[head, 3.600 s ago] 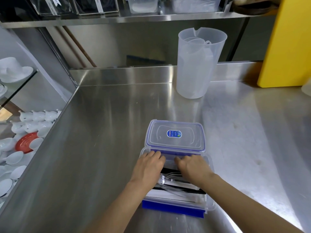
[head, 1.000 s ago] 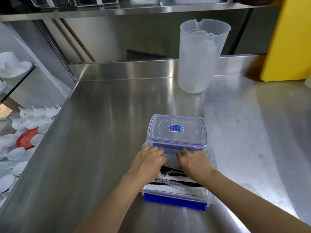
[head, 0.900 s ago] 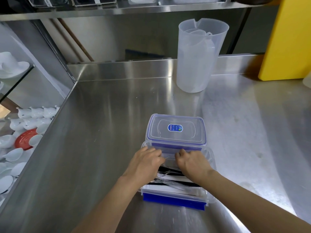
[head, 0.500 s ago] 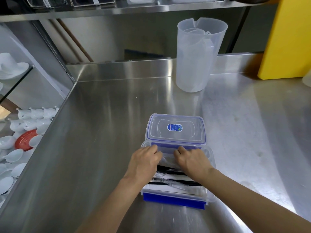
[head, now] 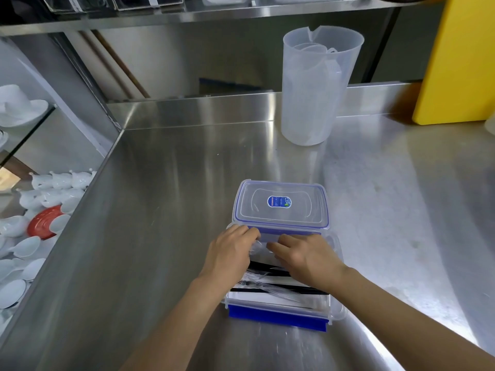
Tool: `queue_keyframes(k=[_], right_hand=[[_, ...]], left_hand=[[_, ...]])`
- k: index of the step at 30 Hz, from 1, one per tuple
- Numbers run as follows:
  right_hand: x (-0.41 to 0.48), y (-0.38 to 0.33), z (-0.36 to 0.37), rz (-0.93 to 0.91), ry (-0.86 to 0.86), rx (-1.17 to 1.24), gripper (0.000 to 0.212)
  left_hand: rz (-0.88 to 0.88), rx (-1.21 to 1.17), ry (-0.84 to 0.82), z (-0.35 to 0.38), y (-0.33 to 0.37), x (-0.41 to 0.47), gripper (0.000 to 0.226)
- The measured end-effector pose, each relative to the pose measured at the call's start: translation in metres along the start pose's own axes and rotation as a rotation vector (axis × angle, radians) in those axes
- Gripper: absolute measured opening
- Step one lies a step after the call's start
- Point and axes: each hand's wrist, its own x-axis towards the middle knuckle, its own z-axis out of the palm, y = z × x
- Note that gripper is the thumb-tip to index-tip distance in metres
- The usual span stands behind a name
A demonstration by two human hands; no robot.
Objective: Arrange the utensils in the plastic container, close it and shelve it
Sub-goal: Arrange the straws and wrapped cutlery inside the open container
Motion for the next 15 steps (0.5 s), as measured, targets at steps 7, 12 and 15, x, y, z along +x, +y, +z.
queue_keyframes(k=[7, 12, 15], right_hand=[[0.0040, 0.0011, -0.0028, 0.087, -0.083, -0.166, 0.030], [0.0073, -0.0030, -0.0014, 0.125, -0.238, -0.249, 0.030], [0.0087, -0.0048, 0.0049, 0.097, -0.368, -0.206, 0.031]], left_hand=[[0.064, -0.028, 0.125, -0.0052, -0.0005, -0.0023, 0.011], [0.151, 0.193, 0.007, -0.0035, -0.0050, -0.0011, 0.022], [0.152, 0.312, -0.077, -0.0030, 0.0002, 0.0026, 0.021]])
